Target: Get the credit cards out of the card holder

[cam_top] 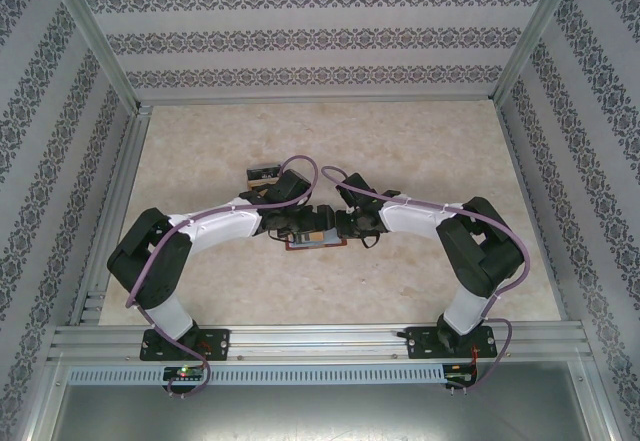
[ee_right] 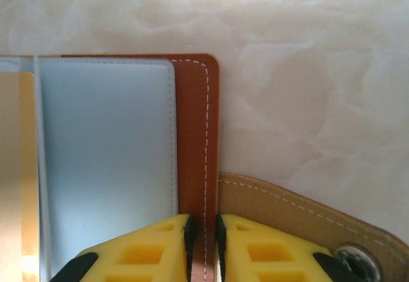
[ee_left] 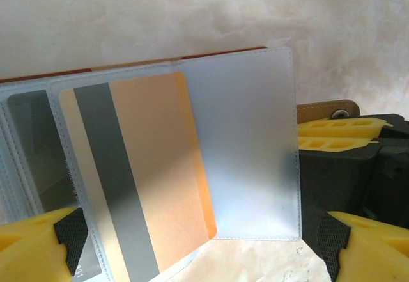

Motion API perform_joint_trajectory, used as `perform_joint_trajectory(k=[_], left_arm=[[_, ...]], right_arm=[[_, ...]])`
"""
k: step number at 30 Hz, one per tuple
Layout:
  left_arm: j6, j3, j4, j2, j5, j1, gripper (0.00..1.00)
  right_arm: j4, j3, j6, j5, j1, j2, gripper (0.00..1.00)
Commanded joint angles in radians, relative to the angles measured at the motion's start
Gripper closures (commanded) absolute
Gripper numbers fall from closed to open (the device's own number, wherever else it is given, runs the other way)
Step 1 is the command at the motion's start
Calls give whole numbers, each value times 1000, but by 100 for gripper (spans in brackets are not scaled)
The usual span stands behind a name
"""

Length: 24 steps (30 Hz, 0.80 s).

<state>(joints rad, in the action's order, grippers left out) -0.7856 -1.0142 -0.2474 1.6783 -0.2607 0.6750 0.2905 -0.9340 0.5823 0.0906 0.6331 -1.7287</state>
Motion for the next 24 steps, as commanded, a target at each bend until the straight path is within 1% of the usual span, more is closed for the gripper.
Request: perform_joint_trajectory(k=[1,2,4,8,12,14,16,20,24], left_arm=[[18,-4,-33,-26,26,11,5],[19,-3,-41,-32,34,10,4],[22,-1,-64,-54,59,10,0],[26,25,-84,-109,91,-1,0],[23,56,-90,-154,106,-17,1],[18,76,-89,-171,114,-25,5],[4,100,-79,-183,120,-33,15],[-12,144,-44,-178,118,-45,48],[-12,151,-8,-128,99,-51,79]], right_arm=[[45,5,22,-24,7,4,75],[48,10,22,-35,0,23,74],[49,22,21,-48,-15,58,72],[48,43,15,-72,-45,155,69],[36,37,7,-46,-49,207,69],[19,31,16,-18,-46,216,70],[-8,26,24,27,-39,213,72],[-74,0,39,132,-5,164,78],[-152,-12,88,216,14,92,82]])
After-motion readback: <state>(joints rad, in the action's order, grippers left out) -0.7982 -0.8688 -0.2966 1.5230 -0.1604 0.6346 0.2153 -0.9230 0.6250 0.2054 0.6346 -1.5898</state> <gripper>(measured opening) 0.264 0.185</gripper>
